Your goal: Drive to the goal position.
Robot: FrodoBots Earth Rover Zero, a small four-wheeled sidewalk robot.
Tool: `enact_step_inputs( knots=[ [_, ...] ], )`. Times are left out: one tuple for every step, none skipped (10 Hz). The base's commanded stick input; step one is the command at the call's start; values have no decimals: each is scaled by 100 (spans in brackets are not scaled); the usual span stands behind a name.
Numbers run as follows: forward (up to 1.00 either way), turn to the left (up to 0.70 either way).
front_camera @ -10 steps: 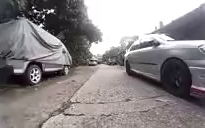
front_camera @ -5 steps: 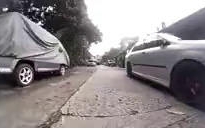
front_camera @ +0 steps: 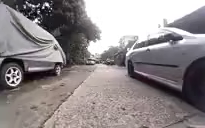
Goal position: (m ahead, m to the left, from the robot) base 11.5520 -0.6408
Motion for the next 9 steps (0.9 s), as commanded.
enact_step_inputs(
  knots=[
    [70, 0],
    [70, 0],
    [70, 0],
    [70, 0],
    [70, 0],
    [70, 0],
    [70, 0],
    [70, 0],
    [70, 0]
  ],
)
